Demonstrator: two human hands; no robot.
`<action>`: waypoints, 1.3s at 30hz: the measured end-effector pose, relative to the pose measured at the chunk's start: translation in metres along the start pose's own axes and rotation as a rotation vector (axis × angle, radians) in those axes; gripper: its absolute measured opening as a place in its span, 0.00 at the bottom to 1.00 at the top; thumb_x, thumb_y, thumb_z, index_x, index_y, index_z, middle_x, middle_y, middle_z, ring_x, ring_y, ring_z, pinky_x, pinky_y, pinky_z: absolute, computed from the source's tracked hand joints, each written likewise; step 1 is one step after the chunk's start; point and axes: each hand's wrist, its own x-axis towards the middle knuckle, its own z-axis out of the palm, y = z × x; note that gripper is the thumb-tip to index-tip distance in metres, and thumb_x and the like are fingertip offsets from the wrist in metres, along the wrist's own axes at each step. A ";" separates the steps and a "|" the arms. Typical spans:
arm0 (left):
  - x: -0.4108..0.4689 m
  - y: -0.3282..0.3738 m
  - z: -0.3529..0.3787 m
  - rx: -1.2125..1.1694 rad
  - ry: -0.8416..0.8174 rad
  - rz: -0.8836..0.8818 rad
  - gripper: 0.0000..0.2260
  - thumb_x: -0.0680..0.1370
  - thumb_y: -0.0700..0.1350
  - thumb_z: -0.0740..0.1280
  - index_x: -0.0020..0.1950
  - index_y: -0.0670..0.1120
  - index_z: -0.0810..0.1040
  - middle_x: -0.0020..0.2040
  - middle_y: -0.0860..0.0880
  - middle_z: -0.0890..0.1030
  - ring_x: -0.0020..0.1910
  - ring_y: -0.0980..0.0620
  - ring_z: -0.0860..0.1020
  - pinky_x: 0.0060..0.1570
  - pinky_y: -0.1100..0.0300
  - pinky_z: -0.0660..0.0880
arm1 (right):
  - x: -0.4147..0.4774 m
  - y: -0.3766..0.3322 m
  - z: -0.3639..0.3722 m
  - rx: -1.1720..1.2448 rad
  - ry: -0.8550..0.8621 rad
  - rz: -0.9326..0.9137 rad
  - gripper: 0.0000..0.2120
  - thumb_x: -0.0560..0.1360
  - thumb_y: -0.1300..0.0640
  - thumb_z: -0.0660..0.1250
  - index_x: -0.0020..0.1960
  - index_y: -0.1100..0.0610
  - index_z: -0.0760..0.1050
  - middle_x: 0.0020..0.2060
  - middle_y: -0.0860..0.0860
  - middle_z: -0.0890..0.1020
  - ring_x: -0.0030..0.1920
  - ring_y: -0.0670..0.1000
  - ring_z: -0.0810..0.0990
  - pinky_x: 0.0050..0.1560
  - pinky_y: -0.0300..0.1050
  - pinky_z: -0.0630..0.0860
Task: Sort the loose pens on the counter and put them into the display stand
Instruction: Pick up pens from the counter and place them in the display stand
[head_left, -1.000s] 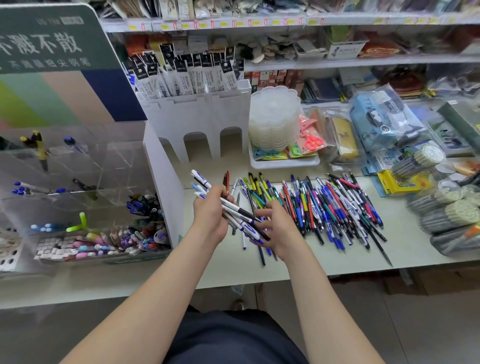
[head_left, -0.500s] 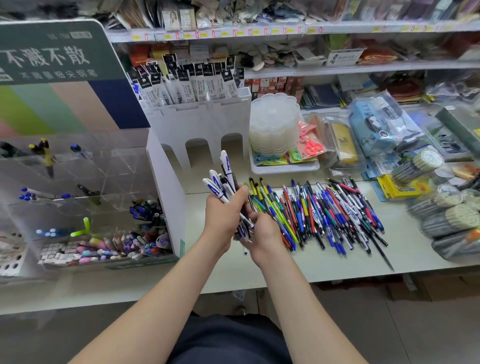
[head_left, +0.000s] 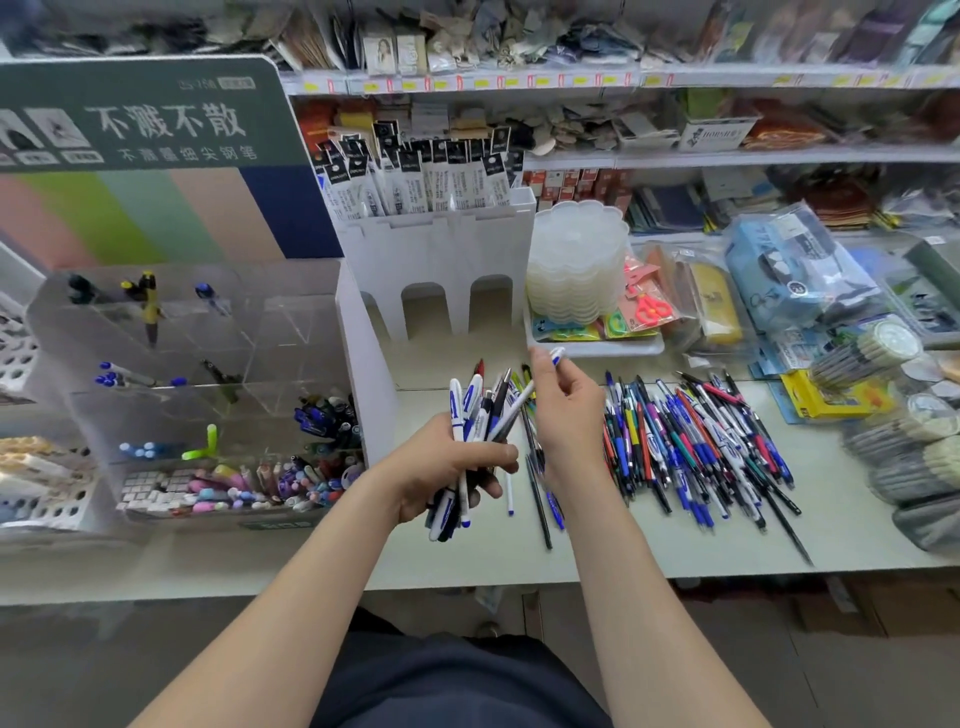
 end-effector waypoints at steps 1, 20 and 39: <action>-0.003 0.000 -0.003 0.016 -0.005 0.001 0.10 0.79 0.42 0.76 0.55 0.40 0.79 0.45 0.40 0.86 0.36 0.45 0.81 0.34 0.55 0.76 | 0.002 -0.001 -0.001 0.014 0.040 -0.003 0.16 0.85 0.45 0.66 0.51 0.57 0.85 0.35 0.59 0.75 0.37 0.47 0.73 0.41 0.46 0.73; -0.052 0.003 -0.060 0.568 0.572 0.210 0.10 0.69 0.47 0.76 0.45 0.52 0.77 0.37 0.52 0.81 0.37 0.51 0.79 0.34 0.56 0.73 | -0.058 -0.025 0.082 -0.554 -0.286 -0.478 0.08 0.77 0.47 0.76 0.48 0.51 0.87 0.31 0.46 0.82 0.33 0.47 0.77 0.37 0.41 0.73; -0.125 -0.011 -0.195 -0.231 0.172 0.340 0.10 0.82 0.55 0.71 0.62 0.56 0.82 0.47 0.44 0.81 0.34 0.50 0.75 0.31 0.56 0.74 | -0.113 -0.033 0.203 -0.102 -0.208 -0.151 0.14 0.87 0.52 0.64 0.52 0.62 0.79 0.41 0.53 0.88 0.36 0.52 0.85 0.39 0.46 0.81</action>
